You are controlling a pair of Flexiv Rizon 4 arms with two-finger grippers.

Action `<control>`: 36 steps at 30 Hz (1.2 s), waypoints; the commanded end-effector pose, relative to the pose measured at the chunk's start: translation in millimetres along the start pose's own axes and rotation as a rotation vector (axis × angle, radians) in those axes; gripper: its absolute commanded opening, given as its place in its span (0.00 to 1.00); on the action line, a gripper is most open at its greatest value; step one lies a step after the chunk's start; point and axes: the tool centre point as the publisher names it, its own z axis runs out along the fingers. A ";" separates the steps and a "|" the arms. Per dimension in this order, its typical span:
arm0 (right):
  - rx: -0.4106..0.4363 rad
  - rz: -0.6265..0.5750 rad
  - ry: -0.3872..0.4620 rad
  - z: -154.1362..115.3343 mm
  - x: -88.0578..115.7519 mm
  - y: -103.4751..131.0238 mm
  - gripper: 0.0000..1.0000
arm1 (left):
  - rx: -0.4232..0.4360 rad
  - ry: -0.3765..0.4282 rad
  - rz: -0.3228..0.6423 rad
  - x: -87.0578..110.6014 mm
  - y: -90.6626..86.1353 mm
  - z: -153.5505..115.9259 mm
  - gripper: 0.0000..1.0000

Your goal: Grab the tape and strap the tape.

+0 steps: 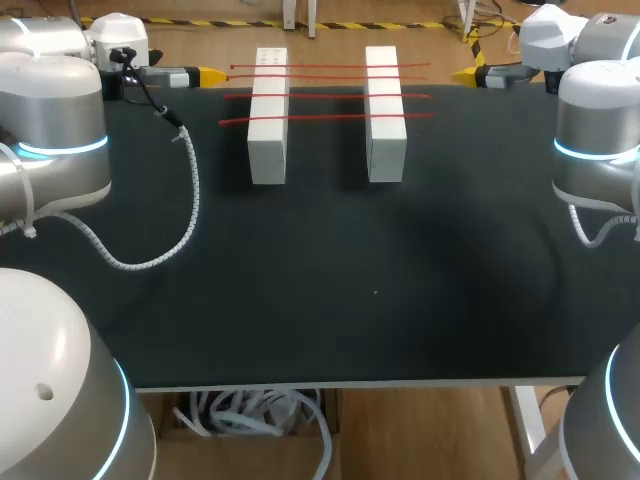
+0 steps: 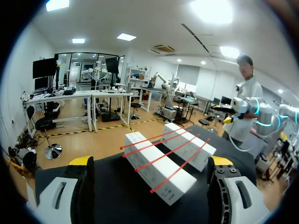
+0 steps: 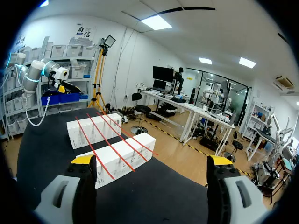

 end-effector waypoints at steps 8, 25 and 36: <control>0.000 0.000 0.000 0.0 0.0 0.0 1.00 | 0.000 0.000 0.000 0.0 0.0 0.0 1.00; 0.000 0.000 0.000 0.0 0.0 0.0 1.00 | 0.000 0.000 0.000 0.0 0.0 0.0 1.00; 0.000 0.000 0.000 0.0 0.0 0.0 1.00 | 0.033 0.174 0.252 -0.9 6.2 -2.8 1.00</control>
